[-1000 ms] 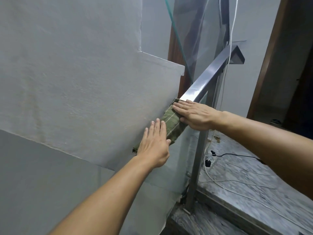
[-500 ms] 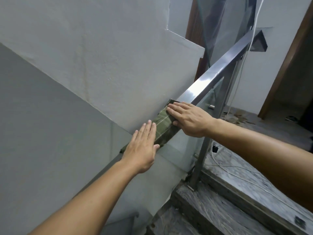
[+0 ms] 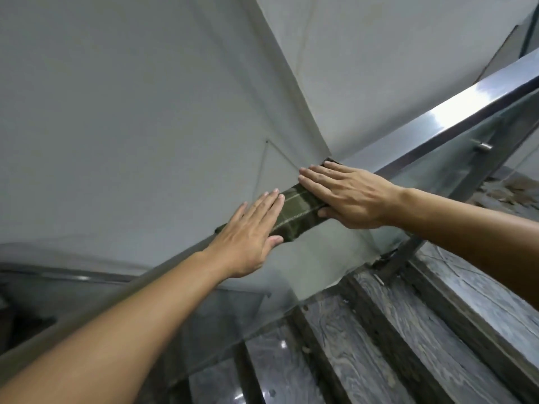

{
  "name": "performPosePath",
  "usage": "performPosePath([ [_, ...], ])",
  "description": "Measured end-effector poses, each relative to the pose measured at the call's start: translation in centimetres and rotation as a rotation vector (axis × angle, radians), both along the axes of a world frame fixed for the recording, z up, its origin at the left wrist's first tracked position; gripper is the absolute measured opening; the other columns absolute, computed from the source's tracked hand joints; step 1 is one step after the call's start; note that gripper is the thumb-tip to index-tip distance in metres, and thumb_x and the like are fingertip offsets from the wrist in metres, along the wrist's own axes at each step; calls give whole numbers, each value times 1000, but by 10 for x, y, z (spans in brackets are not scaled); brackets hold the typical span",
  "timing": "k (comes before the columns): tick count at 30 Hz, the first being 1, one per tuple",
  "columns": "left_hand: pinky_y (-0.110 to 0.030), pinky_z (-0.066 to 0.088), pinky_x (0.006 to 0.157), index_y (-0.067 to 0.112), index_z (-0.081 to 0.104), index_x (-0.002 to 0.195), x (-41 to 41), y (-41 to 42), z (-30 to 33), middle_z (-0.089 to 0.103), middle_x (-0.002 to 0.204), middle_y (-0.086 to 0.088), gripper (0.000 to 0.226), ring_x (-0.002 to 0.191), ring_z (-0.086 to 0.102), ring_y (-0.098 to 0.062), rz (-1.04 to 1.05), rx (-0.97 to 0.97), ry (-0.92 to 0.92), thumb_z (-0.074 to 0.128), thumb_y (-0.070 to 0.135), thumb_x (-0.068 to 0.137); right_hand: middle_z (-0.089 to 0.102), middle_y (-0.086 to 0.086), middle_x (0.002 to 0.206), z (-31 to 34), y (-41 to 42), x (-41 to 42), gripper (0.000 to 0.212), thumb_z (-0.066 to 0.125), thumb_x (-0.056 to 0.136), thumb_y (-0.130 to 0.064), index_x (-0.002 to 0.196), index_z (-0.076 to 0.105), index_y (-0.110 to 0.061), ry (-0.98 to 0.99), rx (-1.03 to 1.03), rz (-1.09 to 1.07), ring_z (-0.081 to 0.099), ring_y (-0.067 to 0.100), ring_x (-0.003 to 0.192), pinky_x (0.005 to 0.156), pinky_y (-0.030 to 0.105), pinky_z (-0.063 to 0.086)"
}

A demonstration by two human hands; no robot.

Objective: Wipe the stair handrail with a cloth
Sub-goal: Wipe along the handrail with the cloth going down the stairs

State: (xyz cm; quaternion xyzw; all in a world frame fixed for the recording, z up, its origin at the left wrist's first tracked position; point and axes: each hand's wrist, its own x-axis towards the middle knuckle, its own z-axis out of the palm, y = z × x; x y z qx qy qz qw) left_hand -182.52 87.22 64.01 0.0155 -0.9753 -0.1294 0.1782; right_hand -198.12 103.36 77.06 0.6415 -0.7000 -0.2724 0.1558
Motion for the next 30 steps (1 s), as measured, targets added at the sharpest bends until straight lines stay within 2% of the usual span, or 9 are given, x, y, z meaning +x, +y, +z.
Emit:
performPosePath([
  [7, -42, 10, 120, 36, -17, 147, 85, -45, -58, -5, 162, 4, 68, 149, 1, -16, 102, 41, -65, 15, 57, 90, 44, 19, 142, -51, -52, 69, 62, 31, 96, -47, 147, 24, -13, -5, 64, 134, 45, 37, 126, 107, 49, 36],
  [12, -42, 14, 119, 41, -18, 145, 140, -68, -95, 6, 161, -3, 72, 146, 13, -22, 224, 80, -111, 33, 51, 95, 48, 21, 135, -86, -87, 114, 63, 27, 95, -50, 147, 23, -14, -15, 104, 174, 50, 38, 116, 100, 50, 41],
  [17, -39, 16, 118, 29, -8, 150, 190, -87, -129, 21, 156, -6, 72, 141, 23, -24, 321, 83, -127, 29, 55, 93, 47, 24, 134, -123, -117, 153, 65, 25, 95, -50, 147, 20, -10, -5, 124, 190, 50, 40, 112, 95, 51, 43],
  [20, -39, 14, 119, 22, -3, 151, 222, -101, -149, 20, 157, -7, 76, 142, 21, -24, 376, 96, -144, 25, 56, 90, 48, 24, 131, -147, -135, 181, 65, 28, 94, -49, 145, 21, -9, -6, 117, 217, 51, 40, 109, 92, 52, 44],
  [30, -38, 4, 121, 8, 5, 150, 331, -165, -233, 17, 157, -13, 82, 145, 15, -26, 478, 134, -185, 45, 50, 92, 49, 23, 128, -235, -207, 292, 70, 21, 94, -52, 147, 15, -7, 12, 113, 241, 52, 38, 109, 93, 50, 44],
])
